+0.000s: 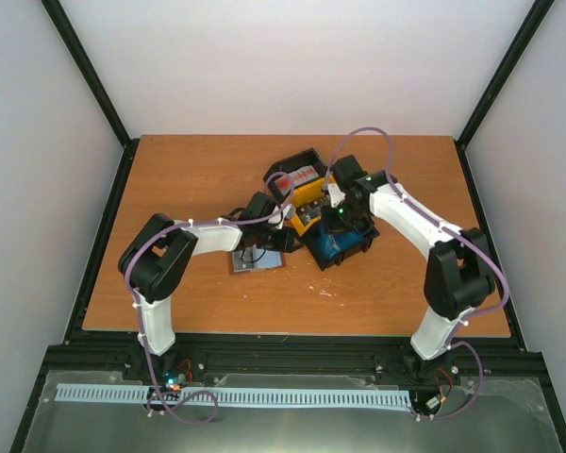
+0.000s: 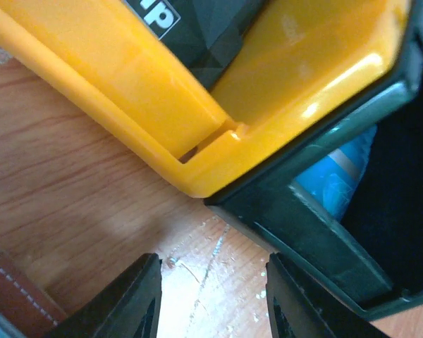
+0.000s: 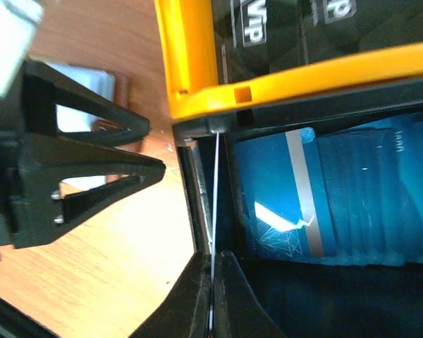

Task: Put the credit cards into the card holder
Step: Pick up the credit card from the storage box.

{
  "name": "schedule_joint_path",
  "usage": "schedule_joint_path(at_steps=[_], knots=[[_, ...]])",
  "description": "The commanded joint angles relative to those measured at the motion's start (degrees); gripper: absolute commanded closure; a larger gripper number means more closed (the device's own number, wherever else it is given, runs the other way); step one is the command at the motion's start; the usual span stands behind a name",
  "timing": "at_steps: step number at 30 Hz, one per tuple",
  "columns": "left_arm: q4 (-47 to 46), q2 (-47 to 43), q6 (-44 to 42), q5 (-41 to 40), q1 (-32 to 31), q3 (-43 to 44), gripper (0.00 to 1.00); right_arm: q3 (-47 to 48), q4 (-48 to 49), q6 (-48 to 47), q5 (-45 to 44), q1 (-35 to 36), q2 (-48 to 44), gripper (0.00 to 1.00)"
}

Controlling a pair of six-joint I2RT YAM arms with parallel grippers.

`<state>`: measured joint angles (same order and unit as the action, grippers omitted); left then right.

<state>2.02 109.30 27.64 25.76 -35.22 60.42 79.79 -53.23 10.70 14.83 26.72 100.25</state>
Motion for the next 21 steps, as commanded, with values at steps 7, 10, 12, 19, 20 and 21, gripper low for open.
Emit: schedule_joint_path(at_steps=[7, 10, 12, 19, 20, 21], knots=[[2.36, -10.41, 1.27, -1.08, -0.64, 1.15, 0.52, 1.98, -3.19, 23.98, 6.07, -0.59, -10.47, 0.97], [5.22, -13.95, 4.28, -6.33, -0.59, 0.91, 0.51, -2.72, 3.85, 33.9, 14.13, -0.92, -14.9, 0.97], [11.45, -16.68, 8.8, -15.96, -0.57, 0.86, 0.51, -5.99, 8.77, 40.38, 18.77, -1.17, -17.25, 0.97], [15.6, -26.09, 12.98, -18.13, 0.43, -2.79, 0.37, -17.94, 22.91, 58.42, 27.77, -1.27, -22.99, 0.97], [15.68, -27.32, 13.42, -16.22, 0.79, -3.1, 0.35, -19.2, 24.24, 59.87, 28.1, -1.24, -23.79, 0.97], [15.57, -28.55, 14.17, -13.76, 1.27, -3.5, 0.32, -20.11, 25.55, 60.76, 28.36, -1.25, -24.39, 0.97]])
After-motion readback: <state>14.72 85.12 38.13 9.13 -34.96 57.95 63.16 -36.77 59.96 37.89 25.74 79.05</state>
